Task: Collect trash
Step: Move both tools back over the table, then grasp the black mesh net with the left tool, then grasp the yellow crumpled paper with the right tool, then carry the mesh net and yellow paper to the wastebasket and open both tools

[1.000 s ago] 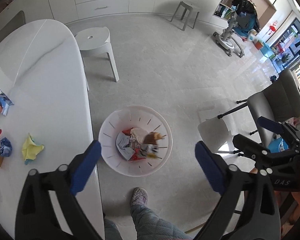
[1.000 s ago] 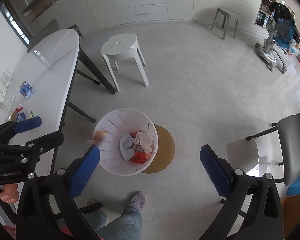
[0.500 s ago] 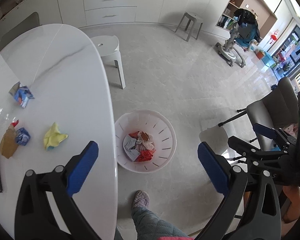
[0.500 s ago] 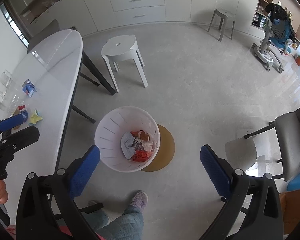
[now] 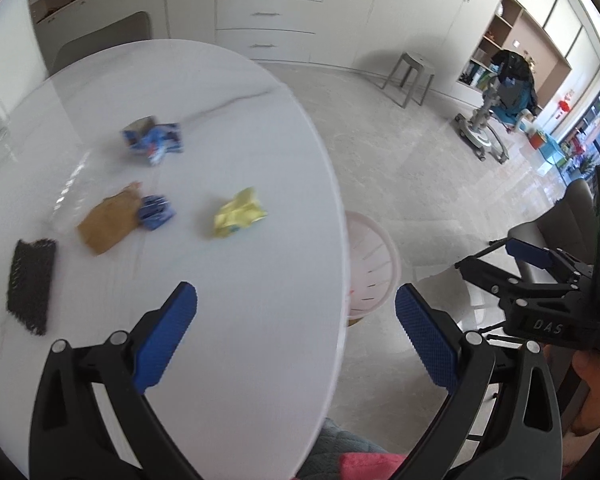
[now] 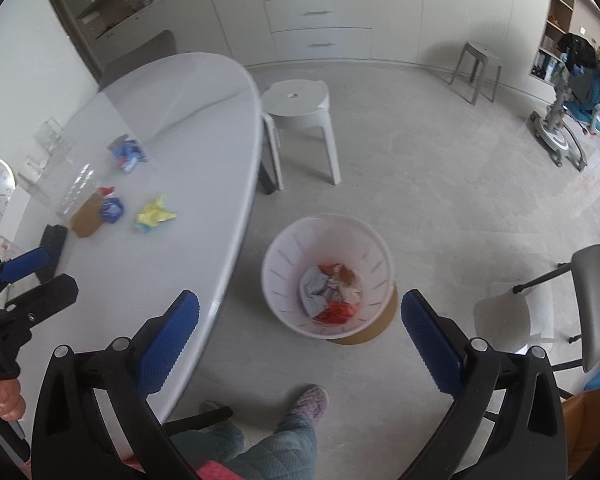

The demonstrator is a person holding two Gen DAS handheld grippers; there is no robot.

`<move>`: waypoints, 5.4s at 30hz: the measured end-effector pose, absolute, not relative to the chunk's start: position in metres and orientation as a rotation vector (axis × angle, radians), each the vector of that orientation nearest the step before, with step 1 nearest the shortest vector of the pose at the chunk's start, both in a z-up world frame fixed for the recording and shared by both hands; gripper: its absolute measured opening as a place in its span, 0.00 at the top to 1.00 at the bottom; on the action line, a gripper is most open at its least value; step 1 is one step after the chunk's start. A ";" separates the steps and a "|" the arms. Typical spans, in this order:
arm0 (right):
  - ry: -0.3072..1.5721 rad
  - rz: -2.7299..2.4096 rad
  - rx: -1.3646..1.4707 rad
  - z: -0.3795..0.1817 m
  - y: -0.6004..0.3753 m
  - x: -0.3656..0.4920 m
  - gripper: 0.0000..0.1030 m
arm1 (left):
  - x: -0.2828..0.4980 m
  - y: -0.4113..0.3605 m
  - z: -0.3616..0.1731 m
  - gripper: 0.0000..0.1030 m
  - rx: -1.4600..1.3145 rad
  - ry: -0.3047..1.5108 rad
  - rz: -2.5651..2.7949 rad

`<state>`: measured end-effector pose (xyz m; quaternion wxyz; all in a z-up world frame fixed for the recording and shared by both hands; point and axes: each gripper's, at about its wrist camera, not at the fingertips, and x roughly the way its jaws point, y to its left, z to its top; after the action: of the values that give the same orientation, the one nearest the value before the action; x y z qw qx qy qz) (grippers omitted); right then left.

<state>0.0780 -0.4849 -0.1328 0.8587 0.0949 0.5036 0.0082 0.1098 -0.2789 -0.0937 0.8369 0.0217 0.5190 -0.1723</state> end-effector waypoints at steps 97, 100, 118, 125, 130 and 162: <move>1.200 0.161 0.019 -0.233 -0.302 0.230 0.56 | 0.142 -0.085 -0.131 0.87 0.017 1.084 -0.234; 1.185 0.167 0.045 -0.226 -0.307 0.223 0.57 | 0.139 -0.089 -0.125 0.87 0.023 1.075 -0.240; 0.984 0.139 0.158 -0.112 -0.402 0.104 0.57 | 0.099 -0.202 -0.082 0.87 0.104 0.988 -0.428; 0.952 0.048 0.193 -0.099 -0.486 0.078 0.57 | 0.108 -0.301 -0.083 0.87 0.123 0.977 -0.559; 0.950 0.015 0.210 -0.102 -0.535 0.077 0.57 | 0.128 -0.362 -0.099 0.87 0.143 1.009 -0.610; 1.051 0.009 0.273 -0.157 -0.628 0.149 0.55 | 0.210 -0.475 -0.159 0.20 0.164 1.194 -0.619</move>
<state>0.1493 -0.6284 -0.1573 0.8562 0.1297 0.5000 0.0044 0.2100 -0.4752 -0.1595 0.7792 0.0757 0.5523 -0.2865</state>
